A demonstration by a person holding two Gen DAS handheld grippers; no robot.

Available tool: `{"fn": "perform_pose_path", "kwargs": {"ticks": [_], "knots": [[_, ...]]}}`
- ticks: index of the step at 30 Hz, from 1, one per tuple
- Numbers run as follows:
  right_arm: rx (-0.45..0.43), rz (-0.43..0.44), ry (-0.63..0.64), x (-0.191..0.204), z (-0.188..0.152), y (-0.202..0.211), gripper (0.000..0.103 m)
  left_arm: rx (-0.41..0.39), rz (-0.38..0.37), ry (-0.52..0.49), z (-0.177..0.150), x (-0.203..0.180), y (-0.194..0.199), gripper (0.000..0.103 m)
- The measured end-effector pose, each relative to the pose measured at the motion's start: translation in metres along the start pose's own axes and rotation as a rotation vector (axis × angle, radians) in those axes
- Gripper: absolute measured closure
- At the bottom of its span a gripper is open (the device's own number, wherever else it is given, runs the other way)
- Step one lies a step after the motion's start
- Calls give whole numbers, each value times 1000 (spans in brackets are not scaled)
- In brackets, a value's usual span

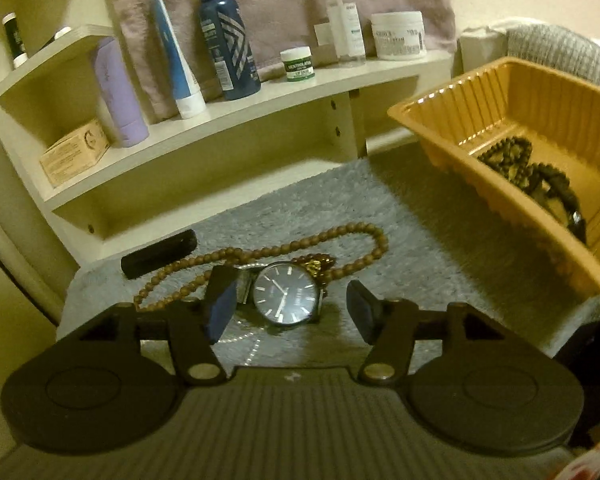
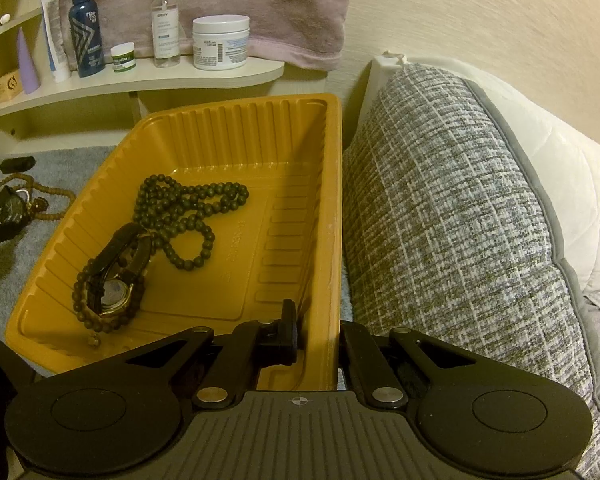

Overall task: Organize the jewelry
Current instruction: 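Return the left gripper to the stand above the black wristwatch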

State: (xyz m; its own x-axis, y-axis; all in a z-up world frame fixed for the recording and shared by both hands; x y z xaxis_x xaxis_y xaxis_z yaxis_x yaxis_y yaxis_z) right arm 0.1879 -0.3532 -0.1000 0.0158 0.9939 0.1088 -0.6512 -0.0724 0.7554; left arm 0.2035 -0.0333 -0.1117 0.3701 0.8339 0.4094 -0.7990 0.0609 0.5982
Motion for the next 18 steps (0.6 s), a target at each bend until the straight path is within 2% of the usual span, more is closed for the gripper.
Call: {"fn": "perform_pose_path", "kwargs": {"ticks": [11,18], "knots": [[3,1,-1,0,0,0,99,4,5,-195,-2,-4,-18,45],[3,1,-1,0,1,-1,99,1,11,-234,0,-2,-25,41]]}}
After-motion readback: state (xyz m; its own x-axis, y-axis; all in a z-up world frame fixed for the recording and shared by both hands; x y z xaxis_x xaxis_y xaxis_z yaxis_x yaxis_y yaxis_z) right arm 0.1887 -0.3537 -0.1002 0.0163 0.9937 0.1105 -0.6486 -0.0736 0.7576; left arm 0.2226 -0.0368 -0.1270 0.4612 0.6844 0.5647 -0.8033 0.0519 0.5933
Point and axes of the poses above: each gripper's, at about its wrist camera, not at the fingertips, and y roughly against the way its jaws point, x to its left, z to its top, the point moved 4 cm from there along -y, roughly the way its jaws point, and after that the axes turned 11 degrees about -y, right-handed, at the moved point
